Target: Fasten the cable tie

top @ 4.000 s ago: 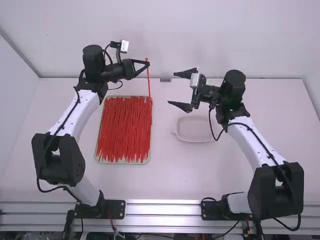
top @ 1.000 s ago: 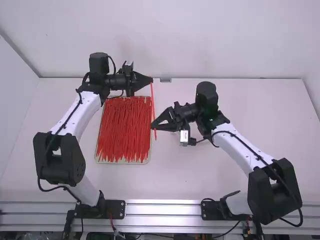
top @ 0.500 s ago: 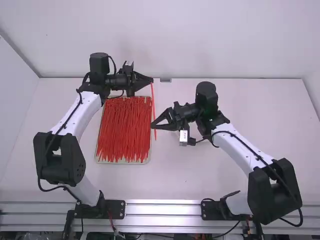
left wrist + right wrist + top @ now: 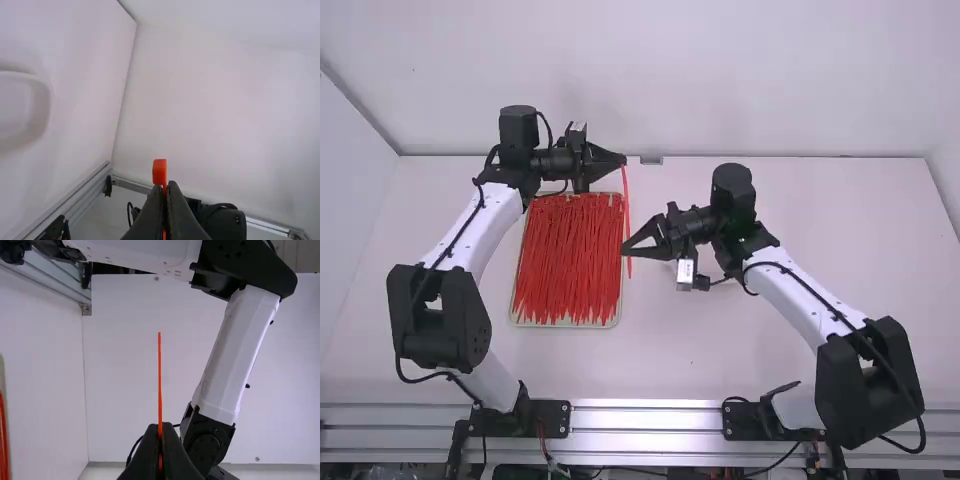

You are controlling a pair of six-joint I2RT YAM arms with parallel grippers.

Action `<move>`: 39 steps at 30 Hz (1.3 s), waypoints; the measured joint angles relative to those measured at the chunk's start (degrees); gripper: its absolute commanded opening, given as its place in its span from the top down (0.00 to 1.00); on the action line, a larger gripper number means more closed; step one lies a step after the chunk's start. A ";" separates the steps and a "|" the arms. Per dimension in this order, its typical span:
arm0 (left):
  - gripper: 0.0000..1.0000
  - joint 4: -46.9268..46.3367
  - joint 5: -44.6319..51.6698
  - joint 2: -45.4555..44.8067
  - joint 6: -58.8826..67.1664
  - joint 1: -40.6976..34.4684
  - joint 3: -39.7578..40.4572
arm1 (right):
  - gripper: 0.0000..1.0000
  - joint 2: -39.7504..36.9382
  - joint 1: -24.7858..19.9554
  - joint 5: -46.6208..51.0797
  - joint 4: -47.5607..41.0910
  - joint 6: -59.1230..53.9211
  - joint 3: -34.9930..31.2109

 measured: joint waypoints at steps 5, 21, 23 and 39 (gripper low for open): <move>0.98 -0.02 0.07 0.00 0.04 0.00 0.00 | 0.93 0.00 0.00 0.76 0.00 0.61 0.00; 0.98 -0.02 0.02 0.00 0.20 0.00 0.00 | 1.00 0.00 0.00 3.15 -0.02 0.90 0.00; 0.98 0.00 0.00 0.00 0.20 0.00 0.00 | 1.00 0.00 0.00 3.21 -0.04 1.14 0.00; 0.98 -0.02 -1.05 0.00 0.81 0.00 0.00 | 1.00 0.00 0.00 4.70 0.02 16.81 0.00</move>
